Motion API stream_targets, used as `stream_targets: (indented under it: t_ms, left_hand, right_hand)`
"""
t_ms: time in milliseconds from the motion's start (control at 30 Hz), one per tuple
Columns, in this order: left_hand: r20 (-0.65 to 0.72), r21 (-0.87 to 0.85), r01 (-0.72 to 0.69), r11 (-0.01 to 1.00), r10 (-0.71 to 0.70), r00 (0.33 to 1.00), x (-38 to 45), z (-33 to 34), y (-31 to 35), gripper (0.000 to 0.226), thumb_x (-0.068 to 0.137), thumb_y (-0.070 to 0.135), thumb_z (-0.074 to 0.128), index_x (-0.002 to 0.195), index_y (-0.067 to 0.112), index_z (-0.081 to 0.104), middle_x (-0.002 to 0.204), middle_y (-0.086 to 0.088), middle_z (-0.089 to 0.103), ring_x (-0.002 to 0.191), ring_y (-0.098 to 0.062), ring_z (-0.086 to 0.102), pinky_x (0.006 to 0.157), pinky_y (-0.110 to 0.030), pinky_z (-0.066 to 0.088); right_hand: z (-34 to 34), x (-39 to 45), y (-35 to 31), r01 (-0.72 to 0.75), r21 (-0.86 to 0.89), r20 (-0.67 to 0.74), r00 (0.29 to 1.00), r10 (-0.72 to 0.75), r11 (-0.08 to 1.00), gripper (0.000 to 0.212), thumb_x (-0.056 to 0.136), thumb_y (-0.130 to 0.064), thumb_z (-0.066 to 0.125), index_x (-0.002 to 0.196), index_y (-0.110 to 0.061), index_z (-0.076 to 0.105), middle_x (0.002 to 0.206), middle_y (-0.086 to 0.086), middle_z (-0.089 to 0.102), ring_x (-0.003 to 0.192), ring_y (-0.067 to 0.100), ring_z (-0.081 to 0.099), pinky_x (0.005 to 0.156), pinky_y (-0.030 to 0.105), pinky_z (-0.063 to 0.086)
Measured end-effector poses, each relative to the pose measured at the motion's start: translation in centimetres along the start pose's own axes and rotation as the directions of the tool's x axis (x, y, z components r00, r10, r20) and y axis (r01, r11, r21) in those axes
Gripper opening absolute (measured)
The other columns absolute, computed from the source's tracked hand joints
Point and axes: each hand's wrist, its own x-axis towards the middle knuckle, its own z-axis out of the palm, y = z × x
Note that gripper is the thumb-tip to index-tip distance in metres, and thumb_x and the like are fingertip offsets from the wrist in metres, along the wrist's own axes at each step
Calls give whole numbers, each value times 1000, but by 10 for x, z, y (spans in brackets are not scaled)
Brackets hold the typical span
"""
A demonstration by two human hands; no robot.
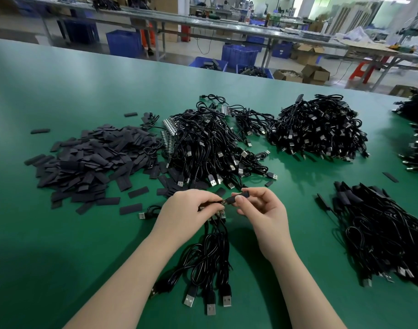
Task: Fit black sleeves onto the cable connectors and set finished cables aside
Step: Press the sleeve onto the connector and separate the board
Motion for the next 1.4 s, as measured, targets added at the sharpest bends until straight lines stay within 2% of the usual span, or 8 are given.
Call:
stream_targets:
  t_ms: [133, 333, 500, 733, 1100, 1267, 1333, 1400]
  left_hand:
    - [-20, -2, -16, 1000, 16, 1000, -2, 2, 2, 16, 87, 40, 69, 101, 36, 76, 94, 21, 72, 91, 4, 62, 81, -23, 52]
    - [-131, -75, -46, 996, 35, 991, -5, 8, 4, 17, 84, 33, 74, 101, 33, 76, 86, 21, 72, 85, 4, 65, 76, -24, 54]
    - [-161, -74, -116, 990, 103, 982, -6, 9, 6, 17, 84, 29, 72, 100, 32, 76, 91, 20, 72, 88, 4, 63, 76, -16, 50]
    - [-182, -98, -99, 990, 80, 980, -6, 12, 4, 17, 82, 22, 77, 97, 30, 77, 90, 18, 71, 86, 2, 64, 76, -12, 49]
    - [-241, -62, -209, 976, 189, 952, -6, 11, 5, 16, 80, 16, 79, 96, 19, 79, 90, 12, 74, 89, 2, 66, 79, -15, 51]
    - [-263, -38, -215, 976, 198, 944, -5, 12, 9, 14, 81, 22, 74, 94, 21, 78, 87, 14, 73, 83, 1, 66, 74, -20, 53]
    - [-267, -24, -207, 978, 193, 944, -6, 13, 9, 14, 81, 24, 72, 94, 21, 77, 86, 14, 73, 81, 0, 66, 73, -22, 54]
    - [-266, -6, -208, 978, 199, 943, -7, 14, 9, 13, 81, 25, 71, 92, 21, 77, 85, 14, 73, 81, -1, 65, 73, -23, 53]
  right_hand:
    - [1, 0, 4, 14, 4, 8, 1000, -14, 1000, 15, 79, -13, 79, 87, -23, 71, 74, -2, 71, 76, 12, 70, 75, 25, 58]
    - [4, 0, 4, 7, 64, -43, 999, -5, 998, 15, 75, -21, 80, 84, -29, 71, 81, 8, 74, 79, 20, 73, 76, 31, 60]
    - [6, -1, 6, -19, 135, -49, 998, 26, 991, 21, 79, -6, 79, 90, -15, 64, 73, 13, 68, 72, 22, 70, 73, 31, 59]
    - [10, -2, 6, -5, 169, -108, 994, 24, 986, 20, 81, 0, 76, 90, -8, 61, 73, 21, 65, 70, 21, 69, 68, 25, 57]
    - [11, -2, 6, -11, 142, -96, 995, 24, 990, 19, 82, -3, 76, 90, -7, 59, 73, 23, 60, 65, 19, 66, 71, 29, 57]
    - [14, -4, 4, -8, 211, -130, 991, 36, 977, 20, 78, -9, 79, 86, -13, 62, 80, 29, 64, 68, 21, 70, 69, 28, 58]
    - [15, -4, 5, -12, 234, -123, 992, 41, 972, 22, 73, -16, 82, 85, -16, 64, 77, 24, 63, 66, 21, 69, 69, 29, 58]
    - [13, -3, 8, -15, 207, -99, 994, 36, 978, 24, 77, -9, 81, 91, -12, 61, 70, 16, 60, 62, 18, 64, 69, 29, 57]
